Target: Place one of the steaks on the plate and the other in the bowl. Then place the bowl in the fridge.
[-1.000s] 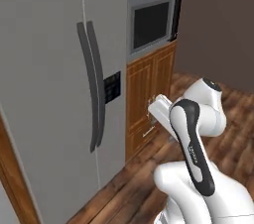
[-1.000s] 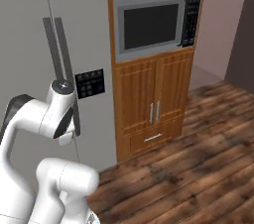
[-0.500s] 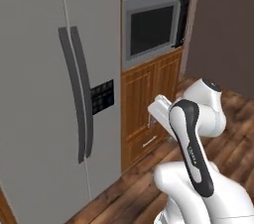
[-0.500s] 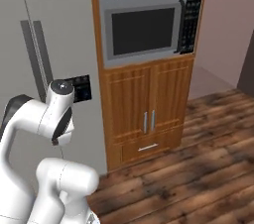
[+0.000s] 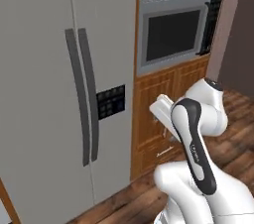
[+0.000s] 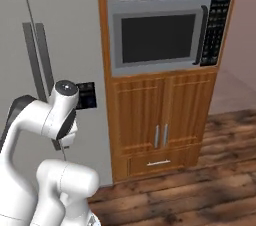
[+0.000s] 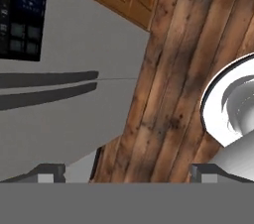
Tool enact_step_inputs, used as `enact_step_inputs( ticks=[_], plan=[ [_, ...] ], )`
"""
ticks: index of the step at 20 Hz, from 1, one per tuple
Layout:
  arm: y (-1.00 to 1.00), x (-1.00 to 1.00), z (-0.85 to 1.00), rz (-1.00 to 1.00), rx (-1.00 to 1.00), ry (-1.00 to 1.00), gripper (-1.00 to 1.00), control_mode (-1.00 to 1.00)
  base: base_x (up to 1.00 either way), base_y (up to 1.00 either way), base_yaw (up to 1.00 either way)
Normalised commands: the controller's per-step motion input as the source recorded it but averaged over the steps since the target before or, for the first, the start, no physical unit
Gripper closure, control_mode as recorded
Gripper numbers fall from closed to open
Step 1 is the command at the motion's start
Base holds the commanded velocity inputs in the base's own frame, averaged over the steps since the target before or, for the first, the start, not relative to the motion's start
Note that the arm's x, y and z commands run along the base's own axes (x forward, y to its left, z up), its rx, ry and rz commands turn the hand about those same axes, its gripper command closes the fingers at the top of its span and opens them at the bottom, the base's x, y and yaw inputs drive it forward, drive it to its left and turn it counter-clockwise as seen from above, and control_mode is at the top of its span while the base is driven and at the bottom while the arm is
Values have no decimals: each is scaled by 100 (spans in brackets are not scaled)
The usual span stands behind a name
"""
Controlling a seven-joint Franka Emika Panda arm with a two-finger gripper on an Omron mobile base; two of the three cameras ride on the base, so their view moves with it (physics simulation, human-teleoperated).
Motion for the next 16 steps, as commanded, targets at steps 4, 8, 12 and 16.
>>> enact_step_inputs(
  ticks=[4, 8, 12, 16],
  plan=[
    [0, 0, 0, 0, 0, 0, -100, 100, 31, 3, 41],
    [0, 0, 0, 0, 0, 0, -100, 100, 34, 2, 40],
    [0, 0, 0, 0, 0, 0, -100, 100, 18, -13, 30],
    [0, 0, 0, 0, 0, 0, -100, 100, 8, -32, 29]
  ],
)
